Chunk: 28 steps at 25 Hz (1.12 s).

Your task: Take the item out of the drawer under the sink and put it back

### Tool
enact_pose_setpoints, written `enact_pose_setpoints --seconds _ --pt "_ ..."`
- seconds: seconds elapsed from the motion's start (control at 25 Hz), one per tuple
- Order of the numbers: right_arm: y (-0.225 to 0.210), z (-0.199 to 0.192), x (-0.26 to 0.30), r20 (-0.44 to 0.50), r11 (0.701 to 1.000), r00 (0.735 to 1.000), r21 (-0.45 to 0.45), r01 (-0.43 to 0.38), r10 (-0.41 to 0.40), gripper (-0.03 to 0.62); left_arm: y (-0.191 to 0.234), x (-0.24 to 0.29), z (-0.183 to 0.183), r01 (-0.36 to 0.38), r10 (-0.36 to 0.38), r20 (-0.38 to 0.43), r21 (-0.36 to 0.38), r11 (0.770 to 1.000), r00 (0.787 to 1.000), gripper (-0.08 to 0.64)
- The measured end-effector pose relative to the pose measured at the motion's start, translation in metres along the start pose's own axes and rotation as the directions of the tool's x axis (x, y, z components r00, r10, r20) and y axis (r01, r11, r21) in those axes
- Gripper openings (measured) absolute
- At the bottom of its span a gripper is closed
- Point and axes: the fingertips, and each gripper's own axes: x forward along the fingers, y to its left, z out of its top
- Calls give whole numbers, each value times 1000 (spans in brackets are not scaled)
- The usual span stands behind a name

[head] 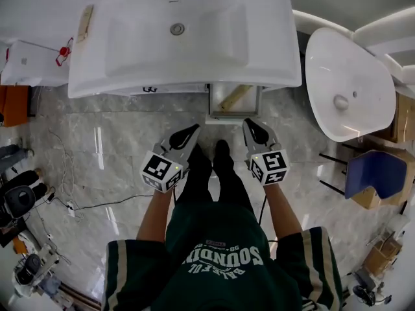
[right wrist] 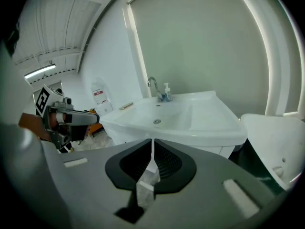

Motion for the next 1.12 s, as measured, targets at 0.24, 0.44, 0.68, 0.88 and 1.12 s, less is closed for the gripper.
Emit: enact_pose_setpoints --seconds 0.24,0.44,0.68,0.88,1.12 --pt "-27 -38 33 -65 994 997 102 46 -40 29 1 15 -21 31 -32 -38 -15 999 999 49" --pt "-50 -68 64 -110 974 990 199 108 -87 89 9 22 -38 34 -36 -58 -42 999 998 49" --pt "-85 -100 96 -148 924 967 297 242 -206 199 19 33 -55 37 -41 -73 -59 998 996 49" --pt "-98 -127 124 -202 885 947 348 309 -251 225 29 31 -69 35 -42 -95 -74 997 995 49" --pt "-121 -162 154 -278 803 915 447 394 -294 225 39 31 -86 28 -39 -116 -95 995 992 49"
